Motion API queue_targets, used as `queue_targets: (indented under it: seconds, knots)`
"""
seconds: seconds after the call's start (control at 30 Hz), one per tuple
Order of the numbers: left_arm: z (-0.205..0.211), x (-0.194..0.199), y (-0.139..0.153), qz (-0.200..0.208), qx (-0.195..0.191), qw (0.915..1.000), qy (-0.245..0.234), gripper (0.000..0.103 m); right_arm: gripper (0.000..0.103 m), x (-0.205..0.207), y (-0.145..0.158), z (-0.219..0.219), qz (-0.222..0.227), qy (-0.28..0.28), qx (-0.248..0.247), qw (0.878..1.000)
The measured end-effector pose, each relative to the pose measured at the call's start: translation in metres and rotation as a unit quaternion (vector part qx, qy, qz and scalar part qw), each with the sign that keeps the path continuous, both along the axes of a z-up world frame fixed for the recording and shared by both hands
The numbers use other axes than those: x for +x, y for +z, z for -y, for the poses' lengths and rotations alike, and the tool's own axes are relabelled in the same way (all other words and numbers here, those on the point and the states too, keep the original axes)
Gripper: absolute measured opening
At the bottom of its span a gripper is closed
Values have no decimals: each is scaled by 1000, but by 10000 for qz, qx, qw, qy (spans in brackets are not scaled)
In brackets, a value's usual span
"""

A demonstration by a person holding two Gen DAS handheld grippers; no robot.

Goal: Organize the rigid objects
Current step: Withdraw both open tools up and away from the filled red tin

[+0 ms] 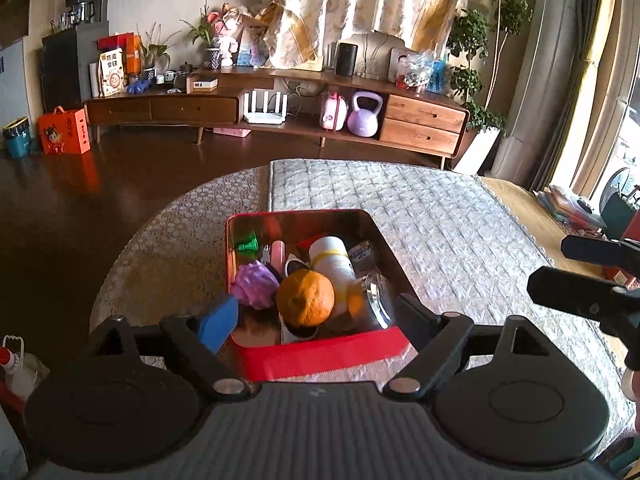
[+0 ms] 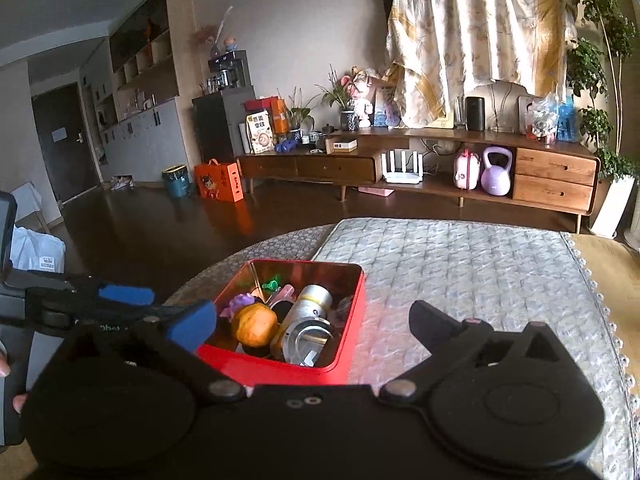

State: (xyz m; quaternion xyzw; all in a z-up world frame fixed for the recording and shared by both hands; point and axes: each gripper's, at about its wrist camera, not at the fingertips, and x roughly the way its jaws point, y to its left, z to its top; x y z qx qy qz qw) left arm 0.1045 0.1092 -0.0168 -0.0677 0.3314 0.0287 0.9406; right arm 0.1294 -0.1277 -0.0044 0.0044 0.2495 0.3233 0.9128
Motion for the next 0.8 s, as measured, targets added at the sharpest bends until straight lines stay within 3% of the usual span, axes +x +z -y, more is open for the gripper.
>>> queue_targets:
  seconds: [0.07, 0.23, 0.53, 0.8]
  knots:
    - [2, -3, -1, 10, 32, 10000, 25, 103, 103, -1, -1, 1, -24, 13, 45, 10000]
    - [6, -10, 0, 84, -25, 10000, 23, 103, 103, -5, -3, 3, 7, 61, 56, 10000]
    - [18, -16, 5, 254, 224, 9994, 37, 103, 103, -5, -8, 6, -46, 14, 94, 9999]
    - [24, -13, 3, 143, 148, 9998, -44, 103, 103, 3, -18, 22, -197, -247, 138, 9994]
